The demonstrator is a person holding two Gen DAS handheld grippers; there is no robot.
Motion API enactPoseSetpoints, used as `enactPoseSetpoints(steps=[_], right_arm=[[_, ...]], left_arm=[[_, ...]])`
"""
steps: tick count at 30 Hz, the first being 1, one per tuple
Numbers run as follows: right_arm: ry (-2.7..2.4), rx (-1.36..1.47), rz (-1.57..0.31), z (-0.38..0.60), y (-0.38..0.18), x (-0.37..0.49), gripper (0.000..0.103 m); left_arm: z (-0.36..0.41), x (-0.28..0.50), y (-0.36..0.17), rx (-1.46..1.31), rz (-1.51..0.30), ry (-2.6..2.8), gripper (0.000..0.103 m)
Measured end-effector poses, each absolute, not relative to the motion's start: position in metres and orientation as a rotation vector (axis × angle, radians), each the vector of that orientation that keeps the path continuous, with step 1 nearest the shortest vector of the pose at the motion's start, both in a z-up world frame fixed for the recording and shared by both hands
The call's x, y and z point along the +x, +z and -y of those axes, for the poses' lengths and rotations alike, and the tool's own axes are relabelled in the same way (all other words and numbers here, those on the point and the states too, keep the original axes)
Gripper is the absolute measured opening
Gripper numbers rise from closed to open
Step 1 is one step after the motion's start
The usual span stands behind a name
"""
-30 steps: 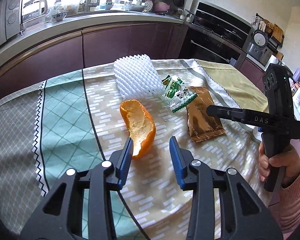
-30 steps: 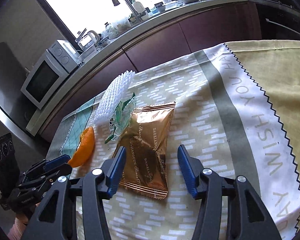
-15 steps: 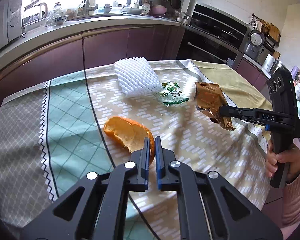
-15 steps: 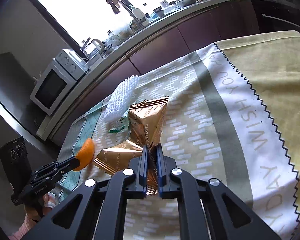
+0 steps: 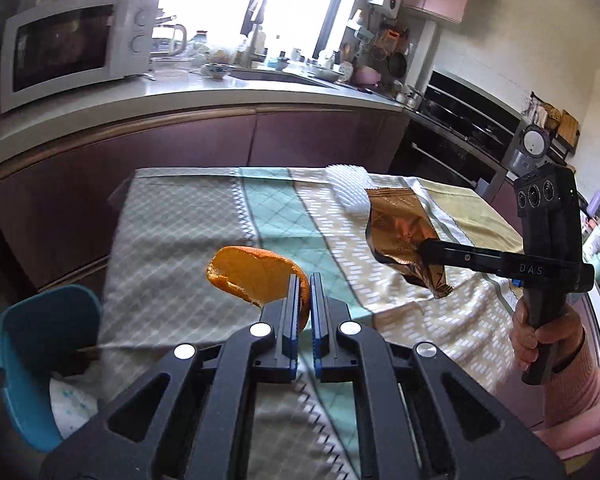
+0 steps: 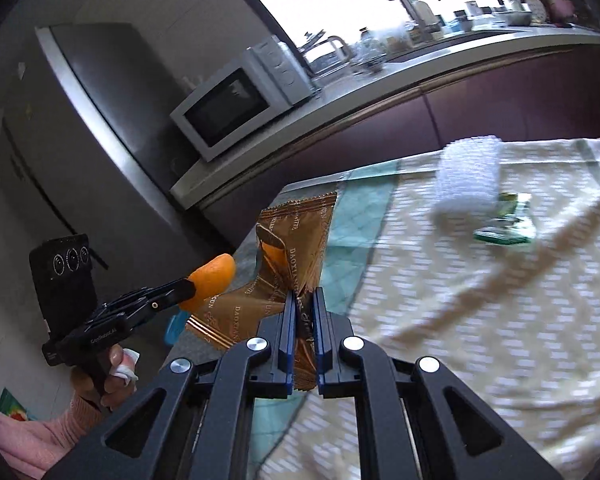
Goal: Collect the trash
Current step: 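Carry the peel and gold wrapper to the teal bin and open both tools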
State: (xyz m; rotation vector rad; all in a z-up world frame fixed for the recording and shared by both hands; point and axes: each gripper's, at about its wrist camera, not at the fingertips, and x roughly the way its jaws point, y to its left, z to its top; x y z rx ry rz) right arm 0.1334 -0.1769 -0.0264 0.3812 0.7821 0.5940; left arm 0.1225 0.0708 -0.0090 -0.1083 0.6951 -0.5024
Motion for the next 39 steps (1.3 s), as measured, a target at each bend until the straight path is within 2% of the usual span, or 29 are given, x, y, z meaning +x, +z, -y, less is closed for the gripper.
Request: enactPoseSetpoints(steps=[7, 15, 26, 30, 34, 39], right_arm=[[0.807, 0.255, -0.836, 0.044, -0.021, 0.174, 0.007], [0.886, 0.151, -0.933, -0.071, -0.036, 0.203, 0.007], [0.840, 0.001, -1.037, -0.147, -0.067, 0.204, 0.007], [0.813, -0.013, -1.072, -0.154, -0.080, 0.206, 0.012], [0.800, 0.004, -1.096, -0.160, -0.089, 0.211, 0.019], [0.800, 0.036, -1.104, -0.152, -0.094, 0.212, 0.020]], left_arm=[[-0.191, 0.102, -0.009, -0.207, -0.688, -0.305, 0.005], [-0.276, 0.114, -0.057, -0.279, -0.767, -0.189, 0.005], [-0.306, 0.145, -0.126, -0.360, -0.913, -0.214, 0.006], [-0.310, 0.144, -0.141, -0.379, -0.926, -0.213, 0.008], [-0.313, 0.141, -0.147, -0.404, -0.924, -0.201, 0.016], [-0.318, 0.133, -0.143, -0.421, -0.901, -0.194, 0.025]])
